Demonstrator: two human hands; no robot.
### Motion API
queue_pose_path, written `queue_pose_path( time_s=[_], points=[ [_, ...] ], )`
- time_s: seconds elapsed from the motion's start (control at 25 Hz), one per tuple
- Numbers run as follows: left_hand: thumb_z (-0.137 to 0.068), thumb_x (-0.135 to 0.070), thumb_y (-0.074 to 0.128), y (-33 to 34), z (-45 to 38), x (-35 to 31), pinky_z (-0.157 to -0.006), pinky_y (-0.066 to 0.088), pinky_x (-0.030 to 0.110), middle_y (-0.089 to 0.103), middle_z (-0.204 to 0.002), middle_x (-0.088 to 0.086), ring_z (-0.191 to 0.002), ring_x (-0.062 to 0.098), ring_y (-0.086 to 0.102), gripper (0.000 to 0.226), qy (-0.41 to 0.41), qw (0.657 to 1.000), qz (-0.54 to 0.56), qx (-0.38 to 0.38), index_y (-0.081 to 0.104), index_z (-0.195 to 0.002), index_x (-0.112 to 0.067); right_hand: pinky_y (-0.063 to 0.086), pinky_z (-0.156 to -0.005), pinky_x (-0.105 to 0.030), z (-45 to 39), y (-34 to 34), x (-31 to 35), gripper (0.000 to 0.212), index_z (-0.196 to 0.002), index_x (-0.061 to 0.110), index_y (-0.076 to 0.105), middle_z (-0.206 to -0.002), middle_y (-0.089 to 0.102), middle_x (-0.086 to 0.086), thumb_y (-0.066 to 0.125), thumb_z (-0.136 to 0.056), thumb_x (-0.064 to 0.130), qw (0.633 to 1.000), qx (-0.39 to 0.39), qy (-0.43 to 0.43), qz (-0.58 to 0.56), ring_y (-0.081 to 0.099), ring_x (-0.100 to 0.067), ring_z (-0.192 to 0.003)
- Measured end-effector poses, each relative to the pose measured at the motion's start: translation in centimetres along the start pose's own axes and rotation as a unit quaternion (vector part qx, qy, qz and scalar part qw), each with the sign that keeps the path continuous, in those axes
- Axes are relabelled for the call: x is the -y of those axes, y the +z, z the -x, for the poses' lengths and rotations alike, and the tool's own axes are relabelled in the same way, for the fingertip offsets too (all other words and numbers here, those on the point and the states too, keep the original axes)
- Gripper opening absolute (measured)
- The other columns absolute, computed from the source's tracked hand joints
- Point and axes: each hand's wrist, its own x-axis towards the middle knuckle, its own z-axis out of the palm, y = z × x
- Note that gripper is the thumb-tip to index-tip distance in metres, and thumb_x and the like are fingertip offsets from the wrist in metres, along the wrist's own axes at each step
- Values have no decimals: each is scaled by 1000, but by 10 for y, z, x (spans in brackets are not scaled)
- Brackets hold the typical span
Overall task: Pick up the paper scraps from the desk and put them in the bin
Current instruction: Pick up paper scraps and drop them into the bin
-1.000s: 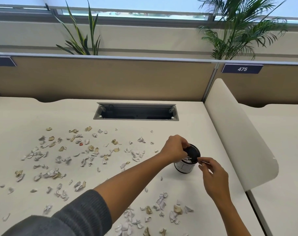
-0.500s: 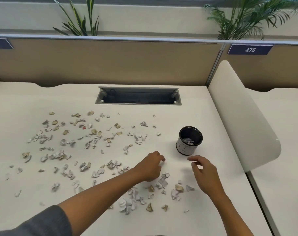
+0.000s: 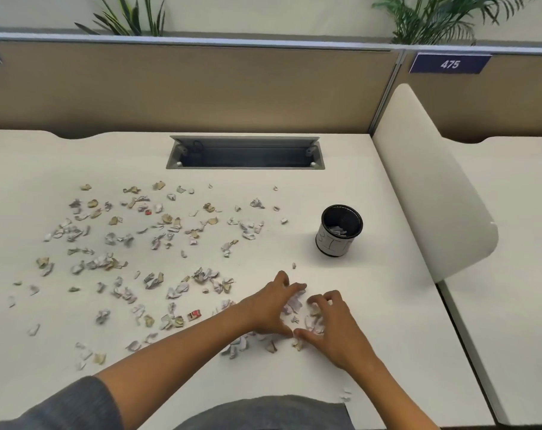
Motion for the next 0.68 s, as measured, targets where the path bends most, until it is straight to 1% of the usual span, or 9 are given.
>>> queue_pose_path(
  time_s=[0.08, 0.16, 0.24, 0.28, 0.4, 0.44, 0.52, 0.56, 0.68],
  points=[
    [-74, -34, 79, 2, -2, 0, -88, 50, 33, 32, -130, 1, -99, 19, 54, 79, -6, 1000, 22, -16, 40, -141, -23, 51, -82, -22, 0, 6, 4, 45, -123, 31, 51, -118, 37, 10, 70, -85, 47, 1000, -6, -18, -12, 55, -8, -100],
    [-78, -28, 76, 4, -5, -1, -78, 47, 28, 39, -120, 0, -88, 16, 50, 54, -8, 998, 42, -48, 53, -126, -20, 50, -81, -21, 0, 10, 6, 25, -116, 28, 55, -114, 41, 9, 63, -93, 34, 999, -19, -32, -29, 56, -6, -93],
    [-80, -23, 73, 6, -7, -2, -72, 38, 23, 42, -109, -1, -86, 15, 46, 35, -10, 996, 57, -68, 59, -112, -17, 45, -73, -15, -2, 10, 6, 9, -106, 26, 57, -106, 45, 7, 57, -97, 26, 999, -27, -30, -25, 54, -6, -84],
    [-80, -22, 72, 6, -8, -3, -70, 35, 22, 43, -104, -2, -85, 14, 46, 29, -13, 995, 61, -72, 61, -106, -15, 42, -71, -14, -3, 9, 6, 6, -103, 25, 58, -103, 47, 7, 55, -97, 22, 999, -27, -24, -21, 53, -6, -83],
    [-80, -17, 71, 4, -8, -1, -67, 35, 21, 44, -96, -2, -83, 12, 47, 17, -20, 995, 67, -71, 66, -95, -13, 40, -70, -13, -8, -2, 3, 12, -95, 25, 64, -95, 54, 6, 58, -93, 16, 999, -23, 7, -45, 55, -6, -83],
    [-80, -15, 69, 3, -8, 0, -68, 38, 21, 47, -96, -1, -82, 12, 48, 13, -22, 995, 69, -71, 67, -93, -12, 43, -70, -14, -10, -8, 3, 14, -90, 27, 66, -94, 58, 6, 60, -91, 14, 997, -24, 24, -75, 58, -7, -83],
    [-81, -12, 67, 0, -6, 2, -70, 46, 24, 54, -98, 2, -83, 13, 53, 9, -28, 994, 77, -73, 69, -89, -11, 51, -69, -20, -15, -25, 4, 19, -81, 28, 68, -89, 66, 3, 65, -89, 11, 987, -32, 53, -151, 68, -11, -77],
    [-81, -10, 67, -1, -6, 3, -71, 49, 24, 58, -99, 3, -83, 13, 56, 7, -33, 993, 83, -75, 69, -87, -10, 52, -67, -19, -18, -35, 6, 20, -78, 28, 69, -85, 69, 1, 67, -87, 10, 980, -40, 60, -184, 71, -11, -73],
    [-78, -7, 67, -3, -6, 4, -66, 51, 20, 68, -95, 6, -78, 13, 61, 7, -52, 990, 105, -78, 72, -83, -9, 47, -59, -8, -34, -74, 13, 18, -79, 24, 73, -79, 72, -6, 71, -85, 8, 961, -87, 63, -254, 74, -10, -67]
  ],
)
